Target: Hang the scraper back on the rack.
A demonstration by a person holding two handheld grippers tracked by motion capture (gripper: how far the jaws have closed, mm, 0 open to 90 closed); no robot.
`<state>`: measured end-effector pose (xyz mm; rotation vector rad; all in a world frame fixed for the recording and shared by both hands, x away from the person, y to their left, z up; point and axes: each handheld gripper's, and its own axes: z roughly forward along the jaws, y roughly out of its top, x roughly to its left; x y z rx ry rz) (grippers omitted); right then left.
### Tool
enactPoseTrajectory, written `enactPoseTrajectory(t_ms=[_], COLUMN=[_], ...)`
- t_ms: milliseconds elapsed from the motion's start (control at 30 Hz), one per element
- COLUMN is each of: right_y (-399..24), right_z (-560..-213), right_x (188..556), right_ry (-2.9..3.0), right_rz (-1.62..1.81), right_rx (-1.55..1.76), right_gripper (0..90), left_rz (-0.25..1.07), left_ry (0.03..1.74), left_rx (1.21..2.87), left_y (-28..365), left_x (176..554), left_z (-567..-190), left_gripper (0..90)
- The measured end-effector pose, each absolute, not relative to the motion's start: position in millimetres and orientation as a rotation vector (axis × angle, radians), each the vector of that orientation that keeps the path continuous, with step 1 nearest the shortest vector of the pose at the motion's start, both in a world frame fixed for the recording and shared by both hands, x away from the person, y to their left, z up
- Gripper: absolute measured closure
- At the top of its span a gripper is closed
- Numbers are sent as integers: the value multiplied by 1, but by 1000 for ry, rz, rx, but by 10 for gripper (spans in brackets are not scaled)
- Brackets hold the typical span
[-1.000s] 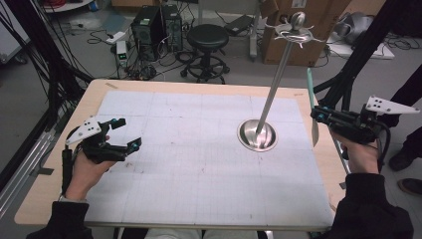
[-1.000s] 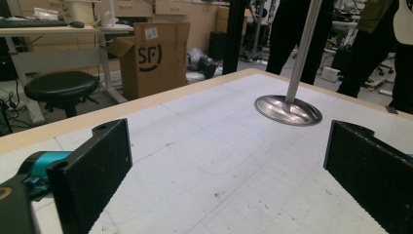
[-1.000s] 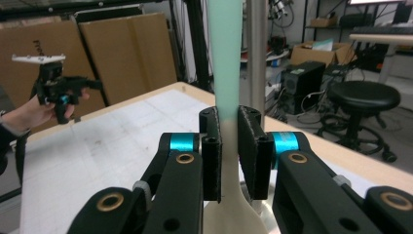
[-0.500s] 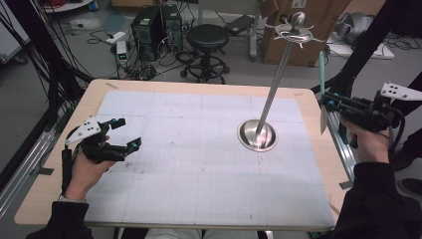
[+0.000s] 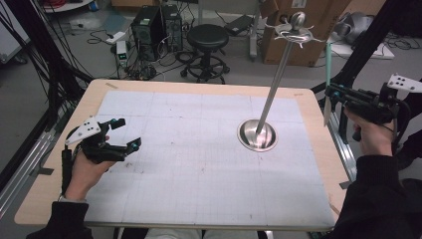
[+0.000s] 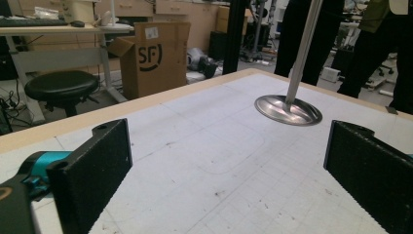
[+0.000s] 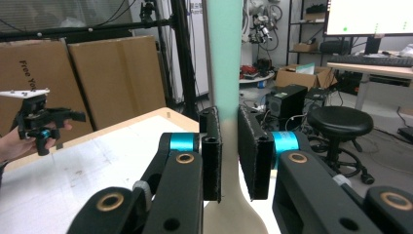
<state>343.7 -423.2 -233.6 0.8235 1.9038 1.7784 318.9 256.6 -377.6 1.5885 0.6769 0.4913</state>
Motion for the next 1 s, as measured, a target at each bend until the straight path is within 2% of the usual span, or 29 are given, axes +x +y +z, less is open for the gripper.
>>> enactPoseTrajectory(t_ms=[1000], right_y=[-416], right_z=[-231], right_x=[359], right_ry=[1935], right_rz=[1760], right_rx=[843], right_gripper=[808], left_rz=[490], left_ry=[681], left_rx=[1587], left_y=[257], left_x=[319], left_z=[-378], left_gripper=[40])
